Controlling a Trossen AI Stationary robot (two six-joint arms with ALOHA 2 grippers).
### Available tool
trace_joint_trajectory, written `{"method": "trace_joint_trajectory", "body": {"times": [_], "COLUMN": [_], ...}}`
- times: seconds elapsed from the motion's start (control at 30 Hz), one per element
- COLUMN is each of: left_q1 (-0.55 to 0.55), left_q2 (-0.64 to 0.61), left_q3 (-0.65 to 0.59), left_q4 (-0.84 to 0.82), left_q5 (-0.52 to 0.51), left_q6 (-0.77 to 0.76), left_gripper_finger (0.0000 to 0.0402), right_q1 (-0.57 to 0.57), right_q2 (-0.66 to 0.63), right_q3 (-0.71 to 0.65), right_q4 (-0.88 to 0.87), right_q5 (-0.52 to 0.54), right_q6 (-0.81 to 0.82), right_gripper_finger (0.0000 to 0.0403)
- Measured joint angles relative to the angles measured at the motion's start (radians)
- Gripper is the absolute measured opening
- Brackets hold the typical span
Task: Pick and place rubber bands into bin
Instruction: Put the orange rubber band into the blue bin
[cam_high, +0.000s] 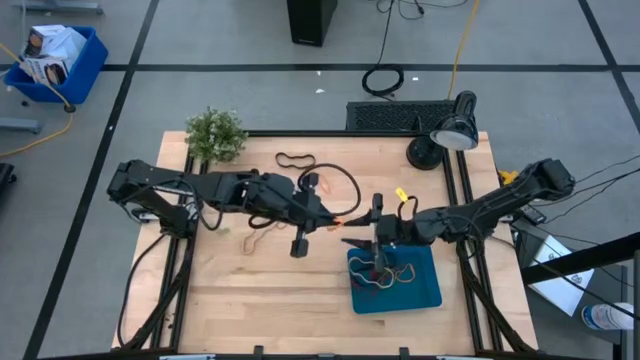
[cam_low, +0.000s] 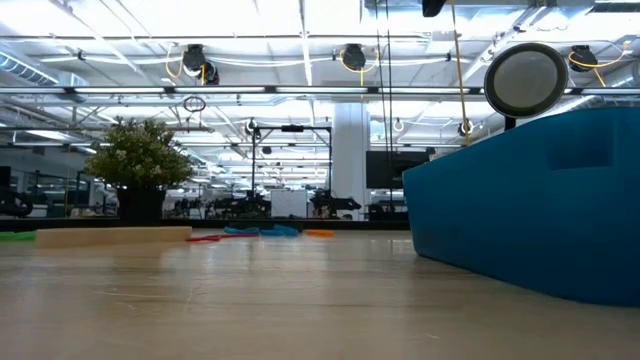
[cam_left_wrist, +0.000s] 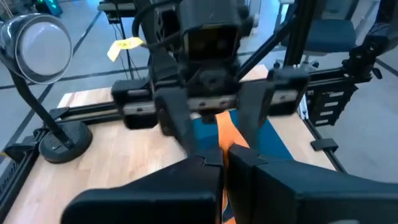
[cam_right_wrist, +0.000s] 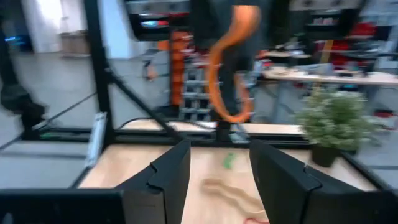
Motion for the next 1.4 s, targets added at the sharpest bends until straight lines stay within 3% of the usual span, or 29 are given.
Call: {"method": "trace_joint_trajectory", "body": {"times": [0.07,0.67,1.23,1.4], "left_q1": [0.0,0.0,0.0,0.0], "left_q2": [0.0,0.0,0.0,0.0], "left_q3": [0.0,-0.001,-0.001,-0.001], "left_q4": [0.012,0.029,0.032,0.031], "left_q5": [0.0,-0.034,-0.035,-0.051], "left_q6": [-0.004,0.028,0.039,0.041], "left_gripper_finger": [0.0007,0.0006,0.0019,0.0012], "right_q1": [0.0,-0.012,-0.027,-0.028], "right_q2": [0.018,0.143,0.191,0.191], "right_q3": [0.0,0.0,0.061,0.061], "right_q4": [0.034,0.358,0.343,0.324], "right_q5": [0.039,0.038,0.038,0.038], "right_q6": [0.0,0.031,0.04,0.054], "right_gripper_finger": [0.016,0.016,0.0159,0.0138]}}
